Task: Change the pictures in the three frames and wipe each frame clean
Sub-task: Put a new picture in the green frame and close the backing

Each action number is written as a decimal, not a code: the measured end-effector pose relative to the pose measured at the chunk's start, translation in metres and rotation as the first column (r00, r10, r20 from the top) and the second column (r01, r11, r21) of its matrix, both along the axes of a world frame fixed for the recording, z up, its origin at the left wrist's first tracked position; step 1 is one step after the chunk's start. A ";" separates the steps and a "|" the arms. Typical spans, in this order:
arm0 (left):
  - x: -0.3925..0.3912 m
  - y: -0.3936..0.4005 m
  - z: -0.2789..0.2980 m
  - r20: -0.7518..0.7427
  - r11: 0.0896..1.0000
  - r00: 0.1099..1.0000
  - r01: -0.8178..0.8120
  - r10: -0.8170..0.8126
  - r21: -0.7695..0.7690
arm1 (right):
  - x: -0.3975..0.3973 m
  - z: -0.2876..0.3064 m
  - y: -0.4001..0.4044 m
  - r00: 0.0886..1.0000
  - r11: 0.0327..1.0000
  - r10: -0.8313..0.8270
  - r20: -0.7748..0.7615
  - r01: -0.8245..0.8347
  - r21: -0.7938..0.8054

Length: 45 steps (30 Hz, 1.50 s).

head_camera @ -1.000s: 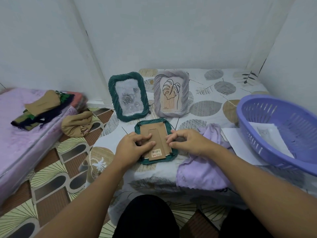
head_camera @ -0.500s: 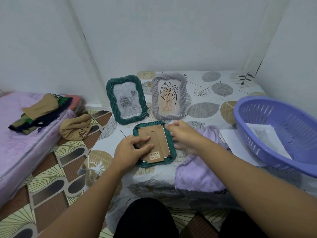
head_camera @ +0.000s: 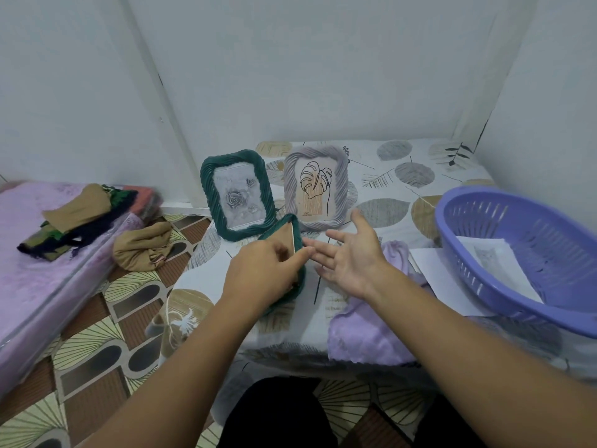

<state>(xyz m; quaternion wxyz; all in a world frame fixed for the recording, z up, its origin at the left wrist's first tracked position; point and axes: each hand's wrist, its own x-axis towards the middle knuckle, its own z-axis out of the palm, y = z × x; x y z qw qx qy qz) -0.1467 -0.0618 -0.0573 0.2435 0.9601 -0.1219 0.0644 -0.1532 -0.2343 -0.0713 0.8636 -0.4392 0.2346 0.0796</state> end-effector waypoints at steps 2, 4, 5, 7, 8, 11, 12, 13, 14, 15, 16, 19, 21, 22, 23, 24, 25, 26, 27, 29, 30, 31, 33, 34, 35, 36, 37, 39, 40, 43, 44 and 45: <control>-0.004 -0.005 0.012 0.003 0.998 1.000 -0.026 0.026 0.065 | -0.002 0.003 0.001 0.999 1.000 0.015 0.040 -0.015 0.012; -0.003 -0.006 0.020 -0.021 0.998 0.999 -0.046 0.047 0.052 | -0.003 0.005 0.003 0.995 0.999 0.046 0.090 -0.045 -0.013; -0.003 -0.005 0.023 -0.027 0.998 0.998 -0.056 0.057 0.034 | -0.003 0.004 0.003 0.991 0.997 0.069 0.112 -0.066 -0.029; -0.001 -0.001 0.028 -0.005 0.997 0.997 -0.075 0.075 0.010 | -0.002 0.000 0.004 0.985 0.992 0.116 0.127 -0.108 -0.068; 0.000 0.003 0.030 0.008 0.996 0.996 -0.088 0.088 -0.004 | -0.002 -0.002 0.007 0.987 0.989 0.119 0.111 -0.108 -0.098; 0.010 0.021 0.032 -0.074 0.977 0.991 -0.123 0.111 -0.174 | -0.002 -0.013 0.013 0.988 0.965 0.153 0.028 -0.143 -0.219; 0.014 0.029 0.031 -0.137 0.943 0.984 -0.149 0.112 -0.299 | -0.002 -0.017 0.015 0.985 0.960 0.170 0.001 -0.165 -0.228; 0.017 0.035 0.029 -0.211 0.866 0.972 -0.193 0.104 -0.462 | -0.001 -0.021 0.018 0.983 0.960 0.184 -0.018 -0.184 -0.209; 0.019 0.038 0.026 -0.289 0.743 0.953 -0.255 0.086 -0.619 | -0.001 -0.023 0.021 0.979 0.962 0.198 -0.042 -0.203 -0.184; 0.019 0.039 0.024 -0.358 0.597 0.932 -0.320 0.059 -0.735 | -0.001 -0.025 0.023 0.978 0.967 0.200 -0.057 -0.206 -0.153; 0.017 0.038 0.021 -0.423 0.471 0.906 -0.387 0.031 -0.793 | -0.001 -0.026 0.025 0.980 0.976 0.191 -0.051 -0.195 -0.100; 0.010 0.033 0.011 -0.549 0.279 0.834 -0.516 -0.050 -0.810 | -0.002 -0.026 0.028 0.982 0.979 0.190 -0.003 -0.189 0.081; 0.007 0.033 0.001 -0.576 0.244 0.811 -0.541 -0.101 -0.805 | -0.001 -0.028 0.026 0.988 0.984 0.149 0.026 -0.151 0.094; 0.007 0.034 -0.005 -0.581 0.253 0.805 -0.540 -0.122 -0.802 | 0.000 -0.029 0.024 0.991 0.989 0.127 0.038 -0.130 0.075; 0.007 0.036 -0.010 -0.587 0.280 0.797 -0.537 -0.141 -0.796 | 0.001 -0.031 0.022 0.993 0.992 0.111 0.047 -0.113 0.047; 0.007 0.038 -0.015 -0.593 0.316 0.790 -0.528 -0.158 -0.788 | 0.002 -0.032 0.019 0.993 0.994 0.104 0.060 -0.104 0.012; 0.007 0.039 -0.018 -0.593 0.358 0.787 -0.512 -0.170 -0.781 | 0.001 -0.032 0.015 0.992 0.995 0.101 0.076 -0.099 -0.031; 0.007 0.038 -0.019 -0.590 0.403 0.789 -0.489 -0.175 -0.774 | 0.001 -0.031 0.010 0.991 0.992 0.101 0.087 -0.093 -0.087; 0.007 0.038 -0.020 -0.583 0.442 0.794 -0.466 -0.173 -0.766 | 0.001 -0.030 0.006 0.990 0.985 0.104 0.098 -0.089 -0.150; 0.008 0.035 -0.021 -0.571 0.504 0.809 -0.438 -0.140 -0.744 | 0.002 -0.029 -0.001 0.987 0.954 0.117 0.110 -0.081 -0.290; 0.009 0.033 -0.024 -0.569 0.538 0.814 -0.429 -0.118 -0.725 | 0.003 -0.028 -0.004 0.985 0.919 0.134 0.109 -0.082 -0.386; 0.011 0.032 -0.026 -0.569 0.575 0.817 -0.420 -0.098 -0.702 | 0.003 -0.028 -0.006 0.983 0.865 0.156 0.102 -0.086 -0.494; 0.014 0.029 -0.032 -0.556 0.649 0.829 -0.392 -0.058 -0.653 | 0.005 -0.030 -0.012 0.974 0.680 0.218 0.056 -0.111 -0.725; 0.016 0.028 -0.034 -0.534 0.692 0.845 -0.367 -0.032 -0.622 | 0.006 -0.030 -0.016 0.968 0.564 0.248 0.026 -0.122 -0.817; 0.018 0.028 -0.036 -0.498 0.748 0.867 -0.331 0.001 -0.575 | 0.006 -0.030 -0.018 0.962 0.453 0.272 0.003 -0.126 -0.883; 0.020 0.028 -0.037 -0.449 0.812 0.893 -0.287 0.035 -0.507 | 0.007 -0.031 -0.021 0.958 0.356 0.287 -0.018 -0.124 -0.926; 0.022 0.029 -0.038 -0.397 0.872 0.915 -0.247 0.066 -0.423 | 0.009 -0.033 -0.023 0.954 0.272 0.297 -0.034 -0.119 -0.955; 0.027 0.031 -0.041 -0.329 0.935 0.940 -0.192 0.088 -0.299 | 0.014 -0.037 -0.025 0.952 0.150 0.299 -0.068 -0.117 -0.982; 0.030 0.032 -0.043 -0.315 0.947 0.945 -0.175 0.086 -0.269 | 0.016 -0.040 -0.026 0.951 0.107 0.298 -0.078 -0.115 -0.988; 0.031 0.033 -0.048 -0.277 0.977 0.957 -0.135 0.085 -0.166 | 0.024 -0.052 -0.028 0.949 0.003 0.292 -0.122 -0.128 -0.992; 0.030 0.033 -0.050 -0.263 0.982 0.961 -0.126 0.085 -0.143 | 0.024 -0.055 -0.028 0.949 -0.031 0.288 -0.131 -0.127 -0.991; 0.030 0.034 -0.053 -0.251 0.983 0.964 -0.122 0.085 -0.138 | 0.025 -0.057 -0.027 0.948 -0.061 0.288 -0.134 -0.121 -0.991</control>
